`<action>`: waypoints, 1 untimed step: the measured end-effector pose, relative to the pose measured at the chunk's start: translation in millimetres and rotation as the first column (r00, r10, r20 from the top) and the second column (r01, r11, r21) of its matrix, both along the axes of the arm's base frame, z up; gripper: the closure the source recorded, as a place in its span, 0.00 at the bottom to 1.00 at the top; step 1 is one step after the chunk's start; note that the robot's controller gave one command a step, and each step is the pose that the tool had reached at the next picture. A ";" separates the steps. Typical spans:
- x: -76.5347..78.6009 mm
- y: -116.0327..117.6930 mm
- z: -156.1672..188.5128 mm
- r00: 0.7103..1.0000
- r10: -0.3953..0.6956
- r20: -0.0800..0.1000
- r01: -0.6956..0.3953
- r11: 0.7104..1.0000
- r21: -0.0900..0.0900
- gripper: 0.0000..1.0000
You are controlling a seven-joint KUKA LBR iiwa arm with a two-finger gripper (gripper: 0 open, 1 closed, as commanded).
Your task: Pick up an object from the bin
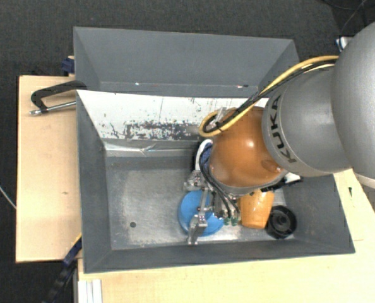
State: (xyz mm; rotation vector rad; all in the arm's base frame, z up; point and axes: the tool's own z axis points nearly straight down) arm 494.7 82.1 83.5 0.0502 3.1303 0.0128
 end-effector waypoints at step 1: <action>12.0 0.7 142.5 1.000 -0.005 0.003 0.005 1.000 -0.005 1.00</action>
Offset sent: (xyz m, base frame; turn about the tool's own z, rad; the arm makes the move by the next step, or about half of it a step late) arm 0.0091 -0.0003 0.1372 0.0056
